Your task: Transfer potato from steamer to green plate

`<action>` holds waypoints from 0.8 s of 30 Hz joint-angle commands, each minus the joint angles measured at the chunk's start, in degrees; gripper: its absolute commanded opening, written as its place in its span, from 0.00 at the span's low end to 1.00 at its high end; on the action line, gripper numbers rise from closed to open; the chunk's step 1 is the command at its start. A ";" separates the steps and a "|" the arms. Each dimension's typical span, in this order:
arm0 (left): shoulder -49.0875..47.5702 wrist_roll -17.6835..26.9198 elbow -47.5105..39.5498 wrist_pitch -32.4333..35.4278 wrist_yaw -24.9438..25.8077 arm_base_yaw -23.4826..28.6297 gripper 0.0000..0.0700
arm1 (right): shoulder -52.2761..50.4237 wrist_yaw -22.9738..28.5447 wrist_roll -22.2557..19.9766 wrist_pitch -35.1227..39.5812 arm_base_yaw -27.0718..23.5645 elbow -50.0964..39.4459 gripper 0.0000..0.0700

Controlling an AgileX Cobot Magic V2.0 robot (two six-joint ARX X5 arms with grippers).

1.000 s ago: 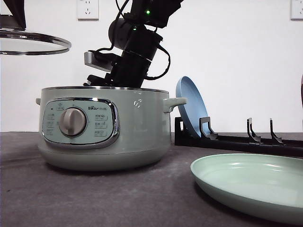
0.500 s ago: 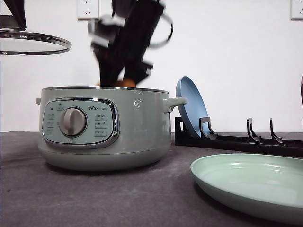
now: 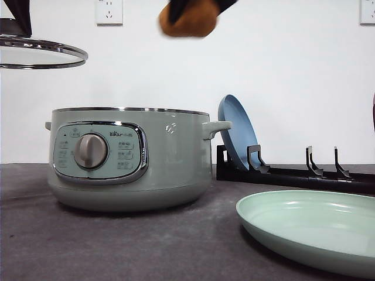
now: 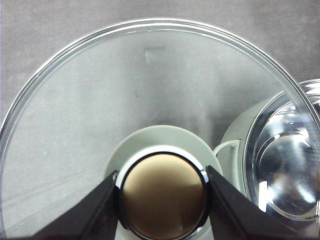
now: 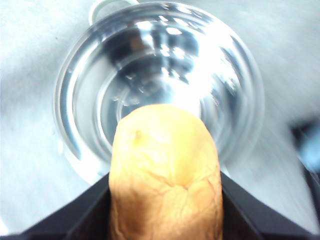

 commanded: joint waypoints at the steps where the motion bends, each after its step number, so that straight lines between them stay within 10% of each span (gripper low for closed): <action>1: -0.20 -0.33 2.04 1.56 0.26 0.00 0.01 | -3.09 1.08 0.69 -4.00 -0.26 -4.37 0.30; 24: -0.20 -0.35 2.01 1.48 0.26 0.00 0.01 | -39.42 -0.86 11.74 28.58 -5.19 -74.53 0.30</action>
